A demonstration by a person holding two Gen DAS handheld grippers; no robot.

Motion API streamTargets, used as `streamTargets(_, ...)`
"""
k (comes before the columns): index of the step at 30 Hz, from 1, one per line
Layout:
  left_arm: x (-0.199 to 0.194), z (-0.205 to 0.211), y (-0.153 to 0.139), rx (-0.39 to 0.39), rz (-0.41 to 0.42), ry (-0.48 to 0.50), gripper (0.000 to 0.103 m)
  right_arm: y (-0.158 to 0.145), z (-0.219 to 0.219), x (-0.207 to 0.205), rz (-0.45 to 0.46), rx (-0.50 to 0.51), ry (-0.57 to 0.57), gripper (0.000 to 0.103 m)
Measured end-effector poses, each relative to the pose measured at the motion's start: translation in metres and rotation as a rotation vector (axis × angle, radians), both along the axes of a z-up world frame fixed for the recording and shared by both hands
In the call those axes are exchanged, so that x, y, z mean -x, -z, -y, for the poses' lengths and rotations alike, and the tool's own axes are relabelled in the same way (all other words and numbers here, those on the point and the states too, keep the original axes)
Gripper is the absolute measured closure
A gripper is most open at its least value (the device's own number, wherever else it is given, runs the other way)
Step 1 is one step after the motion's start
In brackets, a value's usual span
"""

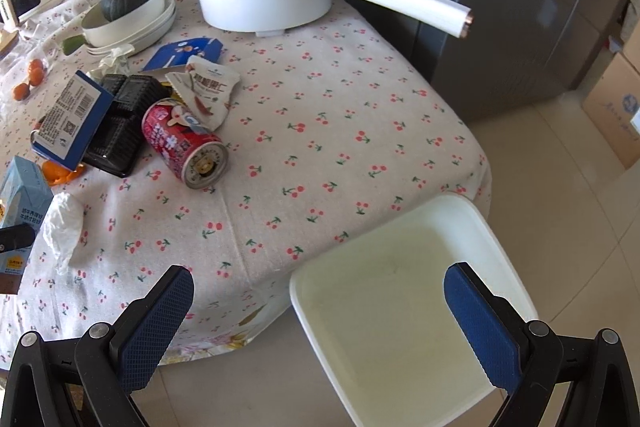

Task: Collect trash
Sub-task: 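Grasp the red cartoon drink can with the right tool while the left holds the carton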

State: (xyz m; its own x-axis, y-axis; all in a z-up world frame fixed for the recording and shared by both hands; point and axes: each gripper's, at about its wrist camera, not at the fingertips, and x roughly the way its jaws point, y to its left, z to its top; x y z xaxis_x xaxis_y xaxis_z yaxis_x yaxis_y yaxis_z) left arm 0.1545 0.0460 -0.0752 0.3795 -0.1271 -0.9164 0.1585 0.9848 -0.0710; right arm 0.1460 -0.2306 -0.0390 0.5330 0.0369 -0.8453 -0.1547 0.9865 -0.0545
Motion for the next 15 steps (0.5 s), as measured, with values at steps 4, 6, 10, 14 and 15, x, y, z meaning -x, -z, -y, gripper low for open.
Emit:
streamTargets(4, 0.017, -0.029, -0.003, 0.064, 0.062, -0.116, 0.046, 0.009, -0.031, -0.014, -0.046, -0.011, -0.067, 0.0)
streamTargets(6, 0.018, -0.046, 0.001, 0.102, 0.039, -0.178, 0.046, 0.017, -0.047, -0.025, -0.073, 0.005, -0.114, 0.0)
streamTargets(10, 0.018, -0.062, -0.002, 0.108, 0.07, -0.219, 0.046, 0.037, -0.078, -0.055, -0.123, 0.112, -0.171, 0.002)
streamTargets(14, 0.019, -0.079, -0.002, 0.149, 0.06, -0.253, 0.046, 0.051, -0.097, -0.086, -0.151, 0.133, -0.202, 0.005)
streamTargets(15, 0.018, -0.081, -0.003, 0.156, 0.063, -0.261, 0.046, 0.054, -0.102, -0.093, -0.15, 0.145, -0.21, 0.006)
